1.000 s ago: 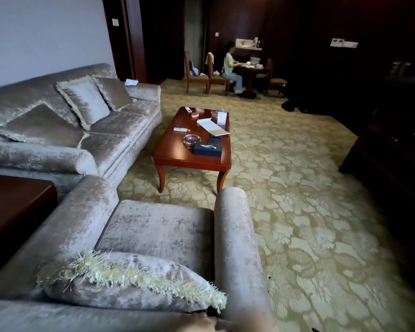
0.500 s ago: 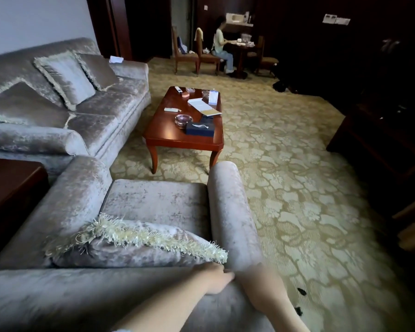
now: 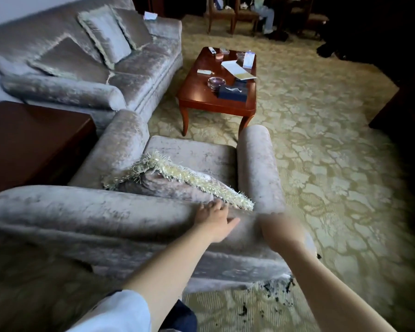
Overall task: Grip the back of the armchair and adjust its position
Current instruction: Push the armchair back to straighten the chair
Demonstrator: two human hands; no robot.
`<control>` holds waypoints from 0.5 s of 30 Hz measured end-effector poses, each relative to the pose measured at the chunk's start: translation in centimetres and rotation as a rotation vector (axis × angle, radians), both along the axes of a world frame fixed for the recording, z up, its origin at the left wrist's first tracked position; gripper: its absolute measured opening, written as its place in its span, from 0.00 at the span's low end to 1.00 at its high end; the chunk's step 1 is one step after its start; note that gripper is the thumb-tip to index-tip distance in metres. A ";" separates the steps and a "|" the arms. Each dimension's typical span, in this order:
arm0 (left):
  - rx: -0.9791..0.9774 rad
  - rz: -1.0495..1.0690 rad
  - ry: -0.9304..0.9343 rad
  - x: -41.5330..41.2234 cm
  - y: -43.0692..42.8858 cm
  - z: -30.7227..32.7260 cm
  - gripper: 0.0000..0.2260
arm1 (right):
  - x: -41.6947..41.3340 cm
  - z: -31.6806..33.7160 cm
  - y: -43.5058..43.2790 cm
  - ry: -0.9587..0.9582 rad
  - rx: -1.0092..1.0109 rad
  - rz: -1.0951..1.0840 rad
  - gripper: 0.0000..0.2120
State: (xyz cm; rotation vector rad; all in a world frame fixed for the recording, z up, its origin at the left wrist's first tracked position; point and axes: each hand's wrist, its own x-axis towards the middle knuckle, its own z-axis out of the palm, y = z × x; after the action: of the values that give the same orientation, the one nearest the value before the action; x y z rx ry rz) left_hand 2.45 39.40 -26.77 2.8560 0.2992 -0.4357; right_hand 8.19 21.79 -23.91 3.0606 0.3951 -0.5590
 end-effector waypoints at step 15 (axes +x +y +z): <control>0.105 0.340 -0.175 -14.0 25.1 0.8 0.28 | -10.9 -0.5 26.3 0.017 0.216 0.390 0.25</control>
State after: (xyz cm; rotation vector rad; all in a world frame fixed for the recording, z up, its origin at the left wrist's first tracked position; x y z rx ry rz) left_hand -11.55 64.50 -25.99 2.8366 0.7772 -0.1063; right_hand -2.73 48.13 -24.45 3.0438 1.0876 -0.5522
